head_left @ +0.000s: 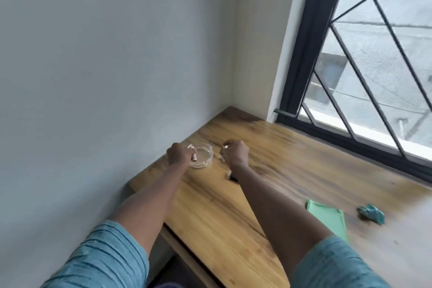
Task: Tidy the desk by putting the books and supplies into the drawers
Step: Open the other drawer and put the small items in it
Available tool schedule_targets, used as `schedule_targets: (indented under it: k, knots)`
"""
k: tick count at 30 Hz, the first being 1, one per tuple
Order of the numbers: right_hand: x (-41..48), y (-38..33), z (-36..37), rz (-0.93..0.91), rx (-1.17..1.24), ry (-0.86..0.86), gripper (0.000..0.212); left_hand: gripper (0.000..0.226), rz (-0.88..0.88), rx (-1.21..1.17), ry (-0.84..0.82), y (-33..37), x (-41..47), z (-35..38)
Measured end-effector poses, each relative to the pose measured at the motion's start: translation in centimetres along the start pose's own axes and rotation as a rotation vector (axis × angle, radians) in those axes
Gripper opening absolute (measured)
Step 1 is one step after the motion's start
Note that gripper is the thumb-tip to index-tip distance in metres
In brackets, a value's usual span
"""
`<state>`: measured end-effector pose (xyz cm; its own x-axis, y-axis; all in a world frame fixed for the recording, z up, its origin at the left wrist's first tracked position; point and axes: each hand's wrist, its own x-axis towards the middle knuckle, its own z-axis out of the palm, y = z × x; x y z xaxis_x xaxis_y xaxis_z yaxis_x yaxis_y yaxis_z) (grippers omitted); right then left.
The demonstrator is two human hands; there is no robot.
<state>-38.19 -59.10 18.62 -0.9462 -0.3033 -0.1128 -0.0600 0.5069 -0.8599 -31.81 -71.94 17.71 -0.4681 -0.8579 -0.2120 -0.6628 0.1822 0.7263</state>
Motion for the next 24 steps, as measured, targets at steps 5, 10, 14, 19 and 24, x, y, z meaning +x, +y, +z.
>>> schedule_targets:
  k: [5, 10, 14, 19, 24]
  knots:
    - [2.3, -1.5, 4.1, -0.001, -0.08, -0.054, 0.032, 0.032, 0.063, 0.134, -0.068, 0.4, 3.0, 0.5]
    - [4.9, -1.4, 7.2, -0.021, -0.196, -0.134, 0.03, 0.026, 0.082, 0.272, -0.117, 0.6, 4.7, 1.6]
    - [6.4, -1.0, 8.6, -0.034, -0.303, -0.215, 0.029, 0.022, 0.148, 0.427, -0.092, 0.0, 5.7, 2.2]
    - [6.4, -1.2, 9.6, -0.052, -0.428, -0.317, 0.021, 0.026, 0.213, 0.546, -0.018, -0.1, 5.9, 2.7]
    - [6.3, -1.5, 9.9, -0.062, -0.422, -0.296, 0.023, 0.03, 0.259, 0.617, 0.018, -0.2, 5.6, 2.9]
